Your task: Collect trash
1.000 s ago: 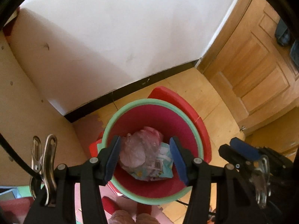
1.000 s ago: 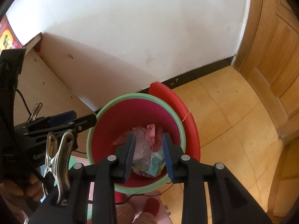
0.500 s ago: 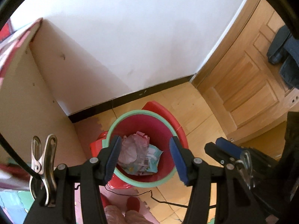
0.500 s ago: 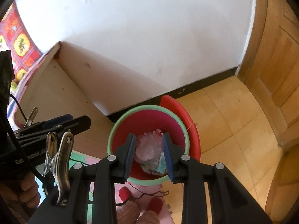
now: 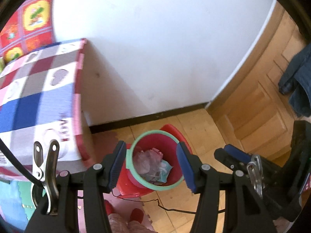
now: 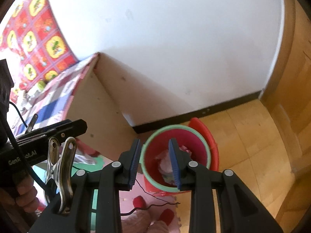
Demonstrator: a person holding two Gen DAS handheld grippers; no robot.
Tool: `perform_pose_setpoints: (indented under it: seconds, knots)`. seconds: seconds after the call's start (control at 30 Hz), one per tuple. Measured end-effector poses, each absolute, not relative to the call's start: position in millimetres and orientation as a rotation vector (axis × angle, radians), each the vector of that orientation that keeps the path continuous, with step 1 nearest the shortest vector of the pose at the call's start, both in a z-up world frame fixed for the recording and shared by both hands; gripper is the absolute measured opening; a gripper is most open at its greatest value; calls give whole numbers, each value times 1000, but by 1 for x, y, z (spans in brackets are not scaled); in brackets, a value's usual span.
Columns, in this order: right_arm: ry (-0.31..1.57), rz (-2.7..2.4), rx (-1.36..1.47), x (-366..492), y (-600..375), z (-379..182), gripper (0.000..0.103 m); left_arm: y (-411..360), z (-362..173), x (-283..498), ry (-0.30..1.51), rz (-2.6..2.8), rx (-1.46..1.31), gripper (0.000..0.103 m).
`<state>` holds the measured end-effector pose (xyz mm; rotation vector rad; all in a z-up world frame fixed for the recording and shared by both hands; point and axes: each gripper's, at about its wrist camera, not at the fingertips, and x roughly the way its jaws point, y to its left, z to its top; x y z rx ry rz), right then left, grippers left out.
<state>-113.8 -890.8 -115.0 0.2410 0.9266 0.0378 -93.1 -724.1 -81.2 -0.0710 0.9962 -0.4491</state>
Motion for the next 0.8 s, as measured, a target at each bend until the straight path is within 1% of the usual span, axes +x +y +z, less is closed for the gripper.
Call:
perform_pose_setpoints:
  seconds: [0.17,0.37,0.8]
  knots:
    - [897,111,232,-111,-866,-87,30,-693,-53,-101,962,-387,-100,57]
    - [877,192,207,-108,-825,-65,30,-638,-23,-110,936,-304,-137,57]
    - [827,281,184,-105,-700,-20,30,-483,17,-118,907,-171,-175,57]
